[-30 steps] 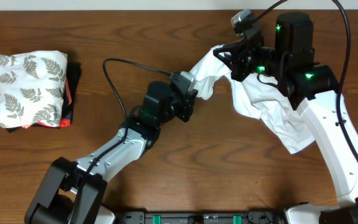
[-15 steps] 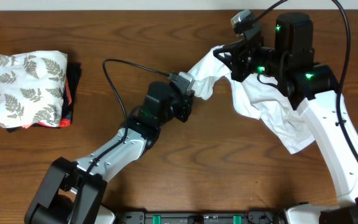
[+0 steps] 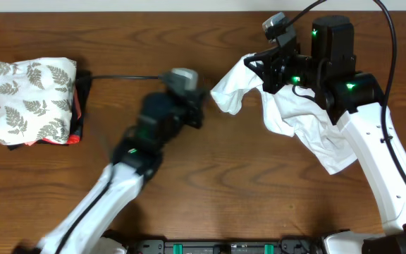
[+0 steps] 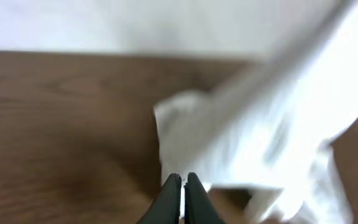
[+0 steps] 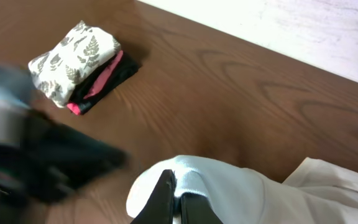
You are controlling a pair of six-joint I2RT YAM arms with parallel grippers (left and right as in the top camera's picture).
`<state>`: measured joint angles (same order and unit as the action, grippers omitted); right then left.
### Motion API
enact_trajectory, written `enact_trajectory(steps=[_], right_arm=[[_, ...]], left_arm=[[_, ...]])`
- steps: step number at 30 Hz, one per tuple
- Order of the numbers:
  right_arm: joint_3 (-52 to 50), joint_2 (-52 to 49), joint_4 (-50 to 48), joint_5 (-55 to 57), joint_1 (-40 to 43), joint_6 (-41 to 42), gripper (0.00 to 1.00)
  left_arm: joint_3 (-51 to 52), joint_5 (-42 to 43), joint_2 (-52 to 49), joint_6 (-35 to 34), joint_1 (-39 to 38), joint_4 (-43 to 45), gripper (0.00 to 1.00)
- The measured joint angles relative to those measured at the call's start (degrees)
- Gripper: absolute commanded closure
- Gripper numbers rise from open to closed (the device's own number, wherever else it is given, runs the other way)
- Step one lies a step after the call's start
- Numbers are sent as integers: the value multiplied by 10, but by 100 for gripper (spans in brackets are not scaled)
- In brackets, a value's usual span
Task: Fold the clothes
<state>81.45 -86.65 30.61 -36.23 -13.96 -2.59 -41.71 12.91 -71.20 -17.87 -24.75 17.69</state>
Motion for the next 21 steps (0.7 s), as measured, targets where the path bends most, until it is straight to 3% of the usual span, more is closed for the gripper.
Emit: enact_trajectory(steps=[8,12,16,21], right_arm=[[0,0,0,3,0,0,99],[0,0,0,3,0,-2,99],[0,0,0,5,0,-2,99],[0,0,1,5,0,-4,99]], left_arm=[[-2,-13,159,-296,133,-155,94],[-2,-5,198,-407,181,-240,94],[-2,53,204,-467,207,-305,94],[-2,214,150,-455,217,-315,94]])
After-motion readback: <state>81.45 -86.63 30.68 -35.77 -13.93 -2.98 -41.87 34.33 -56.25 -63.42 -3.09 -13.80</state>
